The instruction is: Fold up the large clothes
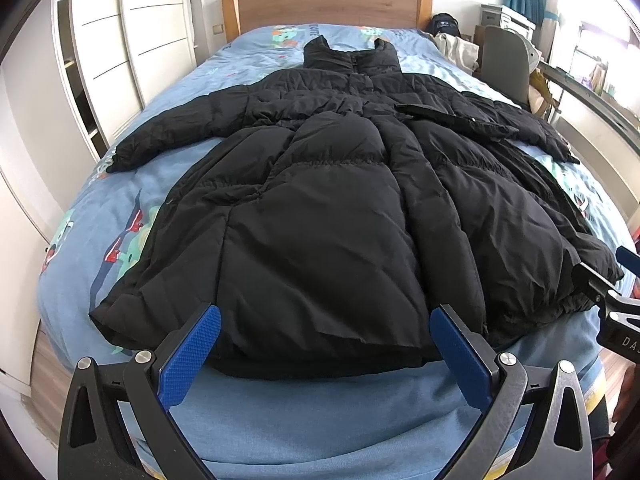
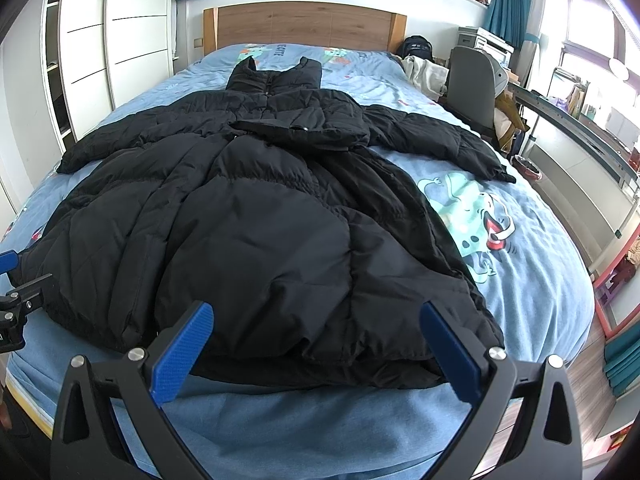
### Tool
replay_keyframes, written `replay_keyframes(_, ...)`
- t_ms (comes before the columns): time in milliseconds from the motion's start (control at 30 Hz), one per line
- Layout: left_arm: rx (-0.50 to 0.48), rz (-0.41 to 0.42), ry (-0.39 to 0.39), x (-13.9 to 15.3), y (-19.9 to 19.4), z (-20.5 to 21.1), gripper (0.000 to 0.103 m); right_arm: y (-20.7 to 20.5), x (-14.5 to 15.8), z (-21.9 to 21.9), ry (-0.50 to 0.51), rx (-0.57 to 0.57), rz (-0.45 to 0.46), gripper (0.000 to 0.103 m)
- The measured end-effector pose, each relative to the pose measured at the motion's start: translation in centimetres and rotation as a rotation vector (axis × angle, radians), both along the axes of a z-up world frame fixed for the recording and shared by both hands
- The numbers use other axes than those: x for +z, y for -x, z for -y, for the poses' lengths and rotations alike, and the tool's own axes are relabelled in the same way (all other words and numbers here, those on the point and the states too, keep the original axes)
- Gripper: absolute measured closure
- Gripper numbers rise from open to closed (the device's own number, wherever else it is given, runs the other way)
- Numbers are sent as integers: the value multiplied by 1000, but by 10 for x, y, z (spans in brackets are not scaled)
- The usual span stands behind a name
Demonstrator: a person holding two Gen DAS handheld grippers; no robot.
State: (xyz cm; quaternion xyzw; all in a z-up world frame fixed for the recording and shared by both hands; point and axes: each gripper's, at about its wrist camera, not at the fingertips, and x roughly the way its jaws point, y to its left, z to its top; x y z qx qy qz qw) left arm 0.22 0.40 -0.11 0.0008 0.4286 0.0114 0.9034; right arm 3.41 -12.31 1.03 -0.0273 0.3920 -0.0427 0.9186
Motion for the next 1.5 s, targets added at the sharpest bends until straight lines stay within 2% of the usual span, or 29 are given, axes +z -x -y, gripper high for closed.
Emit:
replay_keyframes(533, 3, -12, -4, 0, -1, -1, 1, -1, -1, -1, -4, -8, 7, 0)
replay_keyframes(1167, 14, -71, -32, -8, -4, -7, 1, 1, -1, 2, 5, -13, 21, 0)
replay_keyframes(1500, 11, -99, -20, -10, -7, -10, 1, -2, -6, 4, -15, -18, 3, 0)
